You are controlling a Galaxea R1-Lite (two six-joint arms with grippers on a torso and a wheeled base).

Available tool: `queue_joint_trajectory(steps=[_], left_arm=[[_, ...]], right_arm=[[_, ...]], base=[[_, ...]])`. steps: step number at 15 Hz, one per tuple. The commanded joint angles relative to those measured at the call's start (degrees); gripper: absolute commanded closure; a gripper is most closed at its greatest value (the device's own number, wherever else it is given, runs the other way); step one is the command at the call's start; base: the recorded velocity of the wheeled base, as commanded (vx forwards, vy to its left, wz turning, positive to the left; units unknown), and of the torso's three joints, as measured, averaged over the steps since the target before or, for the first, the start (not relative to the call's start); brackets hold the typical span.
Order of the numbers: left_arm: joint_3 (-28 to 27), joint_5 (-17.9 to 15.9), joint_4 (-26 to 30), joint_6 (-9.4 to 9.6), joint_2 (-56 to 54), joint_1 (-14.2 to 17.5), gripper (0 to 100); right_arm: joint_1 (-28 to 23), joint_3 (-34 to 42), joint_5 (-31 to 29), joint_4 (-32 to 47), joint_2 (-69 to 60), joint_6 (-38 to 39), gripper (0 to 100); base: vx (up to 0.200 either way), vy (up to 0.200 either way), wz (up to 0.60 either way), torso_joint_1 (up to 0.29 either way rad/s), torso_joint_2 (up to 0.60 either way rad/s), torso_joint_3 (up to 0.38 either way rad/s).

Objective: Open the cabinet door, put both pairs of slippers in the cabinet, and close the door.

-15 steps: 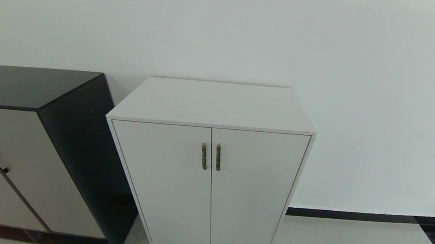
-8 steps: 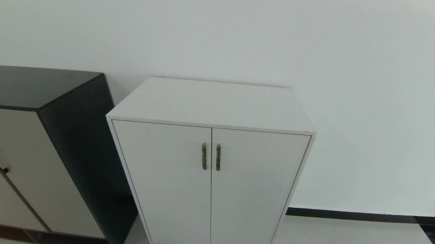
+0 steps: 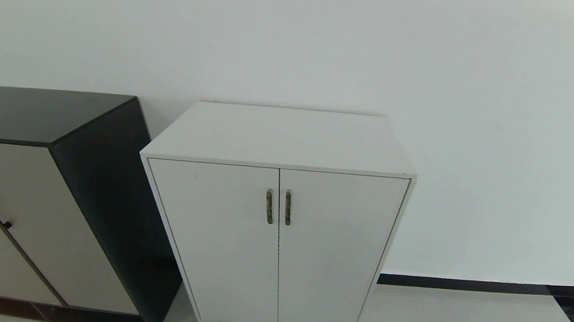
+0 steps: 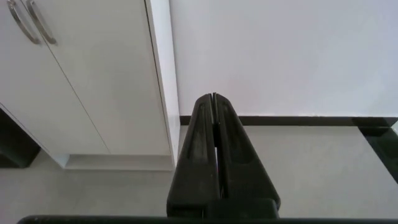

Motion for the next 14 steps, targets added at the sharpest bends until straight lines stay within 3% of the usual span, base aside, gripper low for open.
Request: queue_joint_trajectory(steps=[1,14], left_arm=[[0.0,-0.1,0.0,-0.02,0.0,0.0,100],[0.0,-0.1,0.0,0.25,0.1,0.0,100]], right_arm=[[0.0,0.0,0.0,0.1,-3.5,0.3,100],[0.0,0.0,0.1,0.1,-3.5,1.2,100]], base=[[0.000,0.000,0.00,0.000,0.00,0.000],[0.000,0.000,0.00,0.000,0.00,0.000]])
